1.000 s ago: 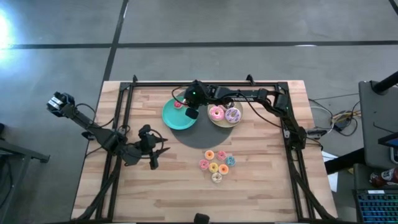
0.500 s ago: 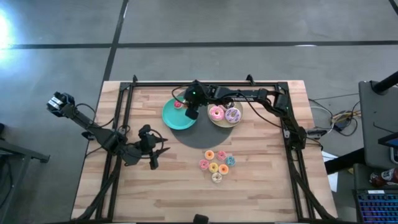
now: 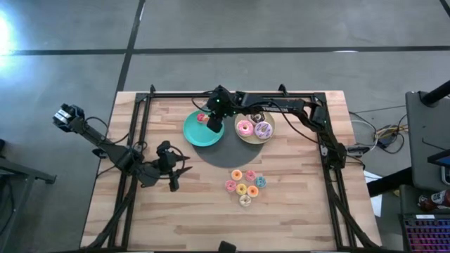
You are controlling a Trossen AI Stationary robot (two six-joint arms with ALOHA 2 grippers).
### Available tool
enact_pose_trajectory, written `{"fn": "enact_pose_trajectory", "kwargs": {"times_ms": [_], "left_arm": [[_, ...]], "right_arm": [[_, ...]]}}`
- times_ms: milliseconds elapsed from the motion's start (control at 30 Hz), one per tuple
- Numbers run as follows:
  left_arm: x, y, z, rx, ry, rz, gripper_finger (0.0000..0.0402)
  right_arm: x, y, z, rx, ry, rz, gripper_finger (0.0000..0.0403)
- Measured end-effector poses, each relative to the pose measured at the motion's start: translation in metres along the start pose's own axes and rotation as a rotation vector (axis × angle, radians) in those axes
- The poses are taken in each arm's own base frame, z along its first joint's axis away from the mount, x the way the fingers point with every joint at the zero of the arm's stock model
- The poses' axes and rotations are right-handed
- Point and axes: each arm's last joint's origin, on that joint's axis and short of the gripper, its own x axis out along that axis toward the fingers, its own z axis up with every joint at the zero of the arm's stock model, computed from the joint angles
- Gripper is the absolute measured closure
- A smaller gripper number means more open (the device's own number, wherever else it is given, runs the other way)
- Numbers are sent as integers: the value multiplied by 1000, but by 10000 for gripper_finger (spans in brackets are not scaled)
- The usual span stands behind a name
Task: Pick & Place donuts
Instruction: Put the small bottom orange donut on the green plate, then put the small blue donut on the green plate
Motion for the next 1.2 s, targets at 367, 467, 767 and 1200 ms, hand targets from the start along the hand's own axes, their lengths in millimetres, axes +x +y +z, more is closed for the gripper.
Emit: {"fn": "enact_pose_trajectory", "kwargs": {"times_ms": [367, 467, 767, 1200], "left_arm": [[0, 0, 0, 0, 2, -3, 250], [0, 0, 0, 2, 3, -2, 250], [0, 0, -1, 19, 7, 0, 250], [0, 0, -1, 20, 6, 3, 250]], "right_arm": [[22, 0, 3, 15, 113, -9, 248], [19, 0, 10, -6, 111, -9, 248], [11, -1, 13, -71, 117, -6, 249], [-24, 33, -23, -204, 292, 52, 256]]}}
